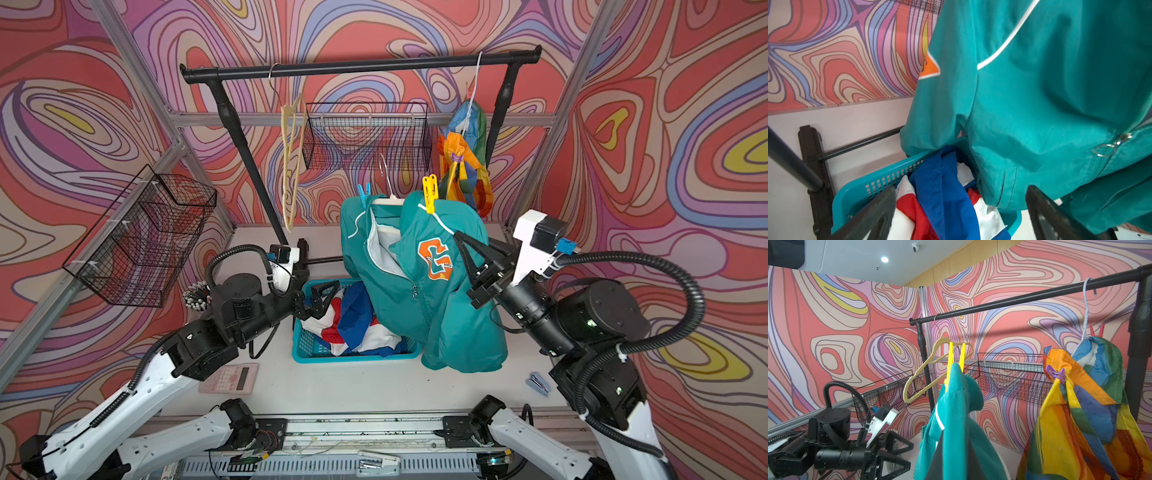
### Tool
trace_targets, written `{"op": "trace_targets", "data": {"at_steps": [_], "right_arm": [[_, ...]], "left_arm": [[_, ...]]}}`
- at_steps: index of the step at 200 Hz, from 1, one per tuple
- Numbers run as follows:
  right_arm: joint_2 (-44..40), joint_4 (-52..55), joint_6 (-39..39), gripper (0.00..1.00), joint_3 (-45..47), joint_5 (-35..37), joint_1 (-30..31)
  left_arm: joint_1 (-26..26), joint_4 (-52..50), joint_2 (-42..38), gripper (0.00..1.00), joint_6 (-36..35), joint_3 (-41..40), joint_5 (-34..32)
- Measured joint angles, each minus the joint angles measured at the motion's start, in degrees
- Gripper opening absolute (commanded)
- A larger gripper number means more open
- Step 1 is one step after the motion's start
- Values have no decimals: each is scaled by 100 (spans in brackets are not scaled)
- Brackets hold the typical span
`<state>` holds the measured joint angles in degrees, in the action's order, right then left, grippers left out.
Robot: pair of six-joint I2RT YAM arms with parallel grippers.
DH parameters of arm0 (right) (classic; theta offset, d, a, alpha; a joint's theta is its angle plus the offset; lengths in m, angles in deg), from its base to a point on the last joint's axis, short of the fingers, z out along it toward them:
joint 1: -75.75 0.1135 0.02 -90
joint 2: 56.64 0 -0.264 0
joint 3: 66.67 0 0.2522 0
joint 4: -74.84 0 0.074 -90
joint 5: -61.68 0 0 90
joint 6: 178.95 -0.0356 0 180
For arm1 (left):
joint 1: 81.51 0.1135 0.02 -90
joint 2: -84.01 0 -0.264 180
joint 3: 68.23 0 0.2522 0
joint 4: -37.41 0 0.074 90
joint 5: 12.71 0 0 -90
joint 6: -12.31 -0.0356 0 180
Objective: Remove the clothespins securing jackets to the hanger
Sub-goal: Adjust the jacket in the basket.
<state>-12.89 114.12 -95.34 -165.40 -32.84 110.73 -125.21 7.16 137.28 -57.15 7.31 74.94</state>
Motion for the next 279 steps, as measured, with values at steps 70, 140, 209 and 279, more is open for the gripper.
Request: {"op": "trace_targets", "data": {"at_steps": [70, 140, 209, 279], "right_arm": [[-280, 155, -188, 0, 297, -125, 0], [-387, 160, -229, 0, 463, -146, -2], [-586, 175, -229, 0, 468, -22, -2], [-586, -210, -315, 0, 470, -160, 20]], "left_arm": [[505, 1292, 916, 100, 11, 37, 1038], [909, 2507, 1628, 63, 201, 42, 2074], [960, 3025, 1814, 0, 444, 201, 3025], [612, 2518, 485, 0, 302, 72, 2562]]}}
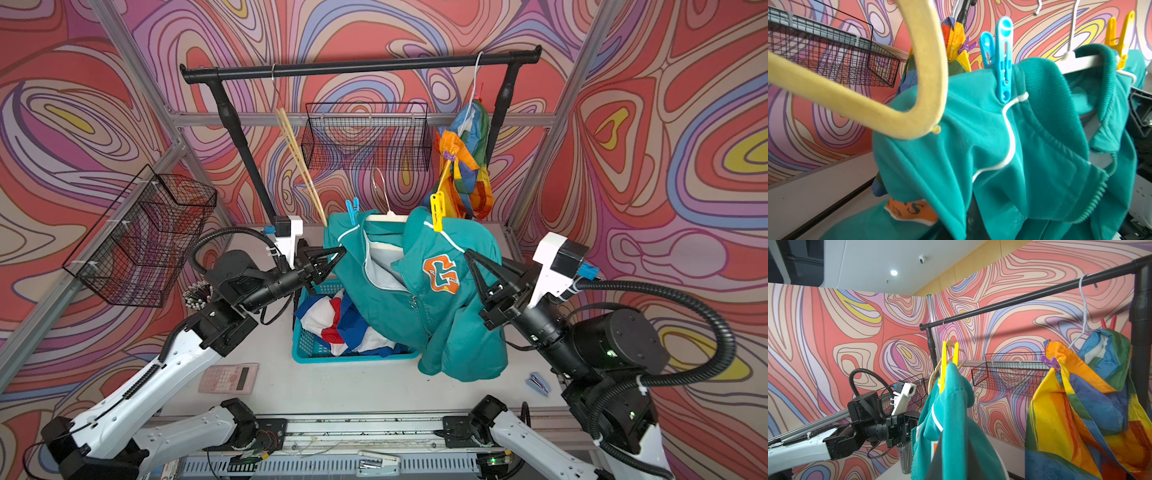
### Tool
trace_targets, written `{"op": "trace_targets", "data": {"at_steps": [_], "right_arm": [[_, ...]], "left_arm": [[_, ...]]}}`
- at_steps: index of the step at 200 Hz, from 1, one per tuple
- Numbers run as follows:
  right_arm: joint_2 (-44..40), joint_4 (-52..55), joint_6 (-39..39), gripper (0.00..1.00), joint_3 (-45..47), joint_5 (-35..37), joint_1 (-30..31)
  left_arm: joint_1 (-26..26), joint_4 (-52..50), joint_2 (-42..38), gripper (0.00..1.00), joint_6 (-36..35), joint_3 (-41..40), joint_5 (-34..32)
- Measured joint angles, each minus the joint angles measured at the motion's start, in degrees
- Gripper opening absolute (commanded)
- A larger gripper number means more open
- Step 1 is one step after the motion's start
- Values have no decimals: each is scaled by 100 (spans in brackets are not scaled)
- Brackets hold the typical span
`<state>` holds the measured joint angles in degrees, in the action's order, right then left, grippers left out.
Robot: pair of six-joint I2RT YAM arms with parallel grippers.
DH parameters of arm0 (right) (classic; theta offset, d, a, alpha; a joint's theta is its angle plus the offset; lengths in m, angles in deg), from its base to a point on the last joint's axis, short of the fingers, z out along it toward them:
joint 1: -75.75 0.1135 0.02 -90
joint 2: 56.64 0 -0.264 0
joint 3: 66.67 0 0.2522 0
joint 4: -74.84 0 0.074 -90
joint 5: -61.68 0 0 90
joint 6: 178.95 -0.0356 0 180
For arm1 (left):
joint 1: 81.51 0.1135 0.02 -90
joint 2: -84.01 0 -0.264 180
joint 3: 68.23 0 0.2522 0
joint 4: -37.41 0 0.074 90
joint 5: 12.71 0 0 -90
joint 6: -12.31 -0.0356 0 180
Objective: Remove the clothespins securing jackets to the hanger
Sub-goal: Adjust the jacket in the basket.
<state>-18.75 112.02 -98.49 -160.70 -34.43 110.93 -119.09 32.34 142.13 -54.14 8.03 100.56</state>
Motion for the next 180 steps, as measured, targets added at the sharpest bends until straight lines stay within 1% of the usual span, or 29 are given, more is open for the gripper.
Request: {"op": "trace_targets", "data": {"at_steps": [40, 79, 124, 155, 180], "right_arm": [[87, -595, -179, 0, 225, -391, 15], [470, -1825, -470, 0, 1034, -754, 15], [935, -3241, -667, 0, 1982, -782, 13], [1274, -4266, -909, 0, 2588, -789, 9], [1539, -5222, -1189, 0, 3073, -796, 13]], "left_arm": [[-214, -341, -680, 0, -92, -188, -437], [-216, -675, -1351, 0, -98, -732, -1025], [-208, -981, -1508, 0, -42, -1449, -1626], [-208, -1497, -1615, 0, -175, -1576, -2002], [-210, -1722, -1832, 0, -389, -1648, -2380]]}}
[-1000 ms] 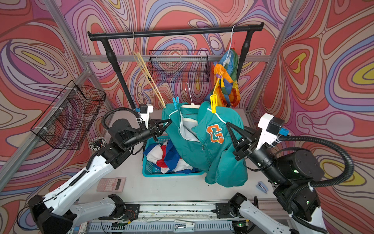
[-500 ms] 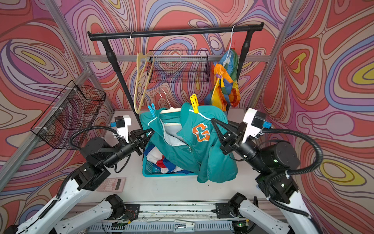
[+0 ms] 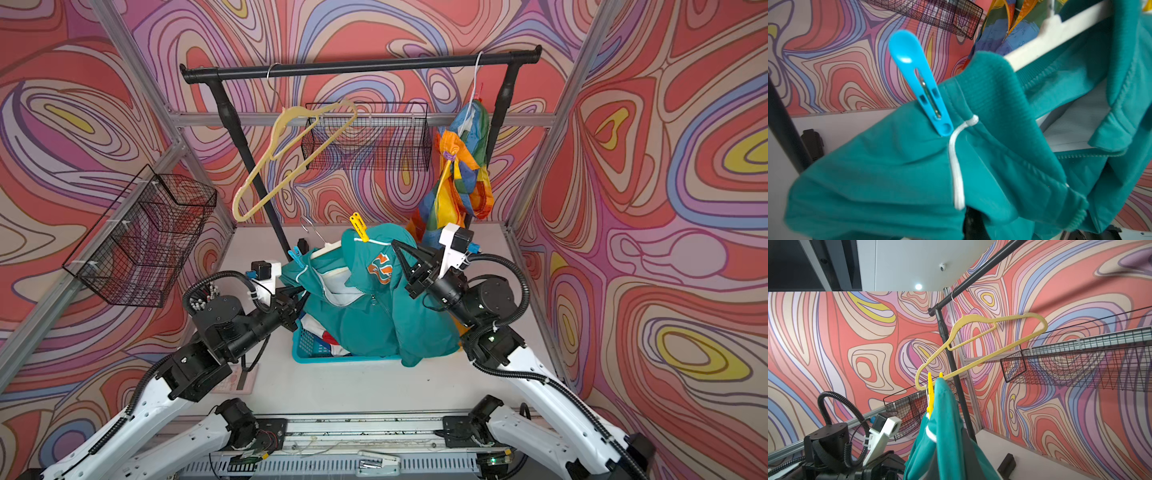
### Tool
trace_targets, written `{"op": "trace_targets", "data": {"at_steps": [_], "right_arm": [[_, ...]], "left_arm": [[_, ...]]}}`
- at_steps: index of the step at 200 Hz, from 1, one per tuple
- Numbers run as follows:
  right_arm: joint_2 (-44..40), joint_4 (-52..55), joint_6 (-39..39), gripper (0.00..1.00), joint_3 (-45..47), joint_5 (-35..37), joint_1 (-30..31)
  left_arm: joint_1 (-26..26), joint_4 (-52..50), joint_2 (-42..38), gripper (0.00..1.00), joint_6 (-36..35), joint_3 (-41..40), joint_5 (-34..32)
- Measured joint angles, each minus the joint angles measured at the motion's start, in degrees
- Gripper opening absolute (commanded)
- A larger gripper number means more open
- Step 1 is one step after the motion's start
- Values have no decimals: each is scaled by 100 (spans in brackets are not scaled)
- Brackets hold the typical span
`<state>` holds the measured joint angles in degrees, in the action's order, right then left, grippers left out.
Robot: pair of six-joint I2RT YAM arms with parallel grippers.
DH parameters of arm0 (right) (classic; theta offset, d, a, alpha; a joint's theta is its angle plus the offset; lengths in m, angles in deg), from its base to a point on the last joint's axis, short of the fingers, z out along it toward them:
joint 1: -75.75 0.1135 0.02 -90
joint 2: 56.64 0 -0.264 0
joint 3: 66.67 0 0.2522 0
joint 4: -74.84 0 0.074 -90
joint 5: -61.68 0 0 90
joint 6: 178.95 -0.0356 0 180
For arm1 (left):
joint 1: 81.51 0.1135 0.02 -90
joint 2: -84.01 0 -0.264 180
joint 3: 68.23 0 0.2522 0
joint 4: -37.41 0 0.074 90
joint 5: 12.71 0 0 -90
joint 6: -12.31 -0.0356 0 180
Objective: Remove the clothespins securing jackets to the hanger
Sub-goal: Adjust the jacket in the basket.
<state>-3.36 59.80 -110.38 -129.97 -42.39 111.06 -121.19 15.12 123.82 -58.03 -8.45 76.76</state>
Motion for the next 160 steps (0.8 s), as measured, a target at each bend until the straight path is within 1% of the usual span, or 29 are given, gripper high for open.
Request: {"op": "trace_targets", "data": {"at_steps": [24, 47, 68, 75, 92, 100, 132, 160], "right_arm": [[315, -708, -146, 0, 223, 11, 90], [466, -1185, -179, 0, 389, 13, 190], [492, -1462, -175, 0, 590, -2, 227], [487, -1532, -170, 0, 667, -13, 232], [433, -1648, -136, 0, 931, 4, 258], [380, -1665, -101, 0, 1093, 37, 264], [116, -1567, 120, 0, 1694, 232, 267], [-17, -1399, 293, 0, 1923, 273, 267]], "left_arm": [[0, -208, -87, 0, -221, -7, -372], [0, -358, -63, 5, -393, -4, -660], [-2, -439, -4, 18, -498, -4, -835], [-4, -455, 4, 27, -520, -4, -861], [-37, -470, 0, 55, -570, -4, -879], [-61, -485, -22, 62, -577, -4, -881], [-122, -544, -365, 72, -592, -66, -892], [-122, -654, -678, 80, -501, -66, -920]]}}
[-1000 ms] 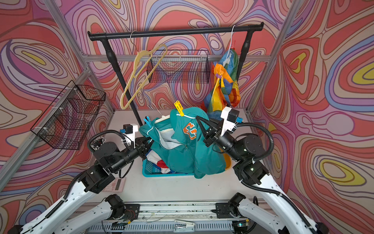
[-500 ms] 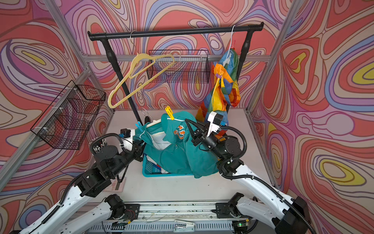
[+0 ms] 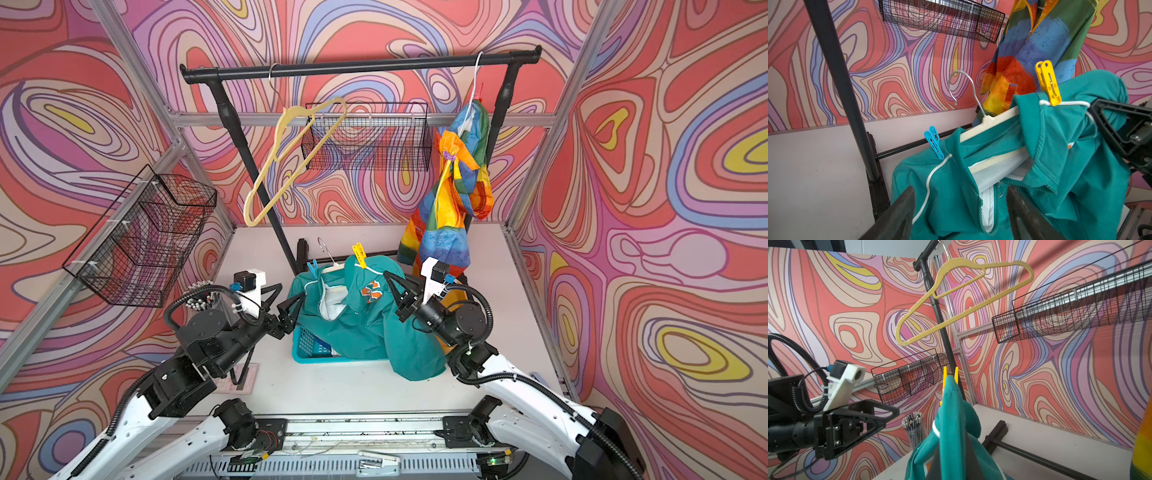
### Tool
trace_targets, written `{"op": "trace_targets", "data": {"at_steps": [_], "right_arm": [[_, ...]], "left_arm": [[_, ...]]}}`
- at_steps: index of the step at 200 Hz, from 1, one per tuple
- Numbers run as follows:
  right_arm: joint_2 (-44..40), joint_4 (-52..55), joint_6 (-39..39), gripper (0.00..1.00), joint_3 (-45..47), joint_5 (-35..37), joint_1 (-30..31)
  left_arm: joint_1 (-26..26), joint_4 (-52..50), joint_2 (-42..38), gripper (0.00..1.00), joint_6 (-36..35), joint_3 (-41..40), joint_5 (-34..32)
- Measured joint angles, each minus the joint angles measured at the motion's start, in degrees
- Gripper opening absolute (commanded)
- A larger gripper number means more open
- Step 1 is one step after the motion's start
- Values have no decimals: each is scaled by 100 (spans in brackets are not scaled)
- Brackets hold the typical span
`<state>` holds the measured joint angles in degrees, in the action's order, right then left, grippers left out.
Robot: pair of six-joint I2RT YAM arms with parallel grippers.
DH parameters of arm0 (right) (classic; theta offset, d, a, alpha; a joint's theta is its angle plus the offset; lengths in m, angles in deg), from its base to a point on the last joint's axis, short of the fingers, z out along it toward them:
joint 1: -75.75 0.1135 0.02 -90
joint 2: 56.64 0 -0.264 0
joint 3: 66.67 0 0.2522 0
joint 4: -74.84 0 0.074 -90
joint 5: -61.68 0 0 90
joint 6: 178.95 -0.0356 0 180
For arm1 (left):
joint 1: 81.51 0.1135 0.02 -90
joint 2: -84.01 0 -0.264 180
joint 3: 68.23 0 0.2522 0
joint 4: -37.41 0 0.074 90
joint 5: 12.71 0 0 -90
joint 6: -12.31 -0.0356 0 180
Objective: Remove the clothespins securing jackets to the hanger
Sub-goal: Adjust the jacket in the basket.
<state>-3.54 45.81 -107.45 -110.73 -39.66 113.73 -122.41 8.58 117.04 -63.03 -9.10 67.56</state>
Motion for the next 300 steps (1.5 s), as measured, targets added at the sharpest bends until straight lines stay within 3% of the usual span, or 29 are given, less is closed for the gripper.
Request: {"op": "trace_targets", "data": {"at_steps": [27, 52, 116, 161, 248, 300], "right_arm": [[-68, 4, 140, 0, 13, -31, 0], [-94, -13, 284, 0, 35, -50, 72], [-286, 273, 1121, 0, 55, -26, 509], [-153, 424, 1613, 0, 26, 20, 691], [363, 160, 1635, 0, -81, 293, 748], [566, -35, 1436, 0, -184, 291, 750]], "left_arm": [[87, -350, 63, 82, 195, 153, 37], [575, -673, 575, 82, 518, 597, 374], [2361, -481, 1928, 83, 1749, 887, 2492], [2413, -256, 2433, 84, 2251, 940, 3292], [2413, 247, 1705, 75, 2358, 870, 3598], [2389, 789, 2302, 66, 2474, 798, 3888]]}}
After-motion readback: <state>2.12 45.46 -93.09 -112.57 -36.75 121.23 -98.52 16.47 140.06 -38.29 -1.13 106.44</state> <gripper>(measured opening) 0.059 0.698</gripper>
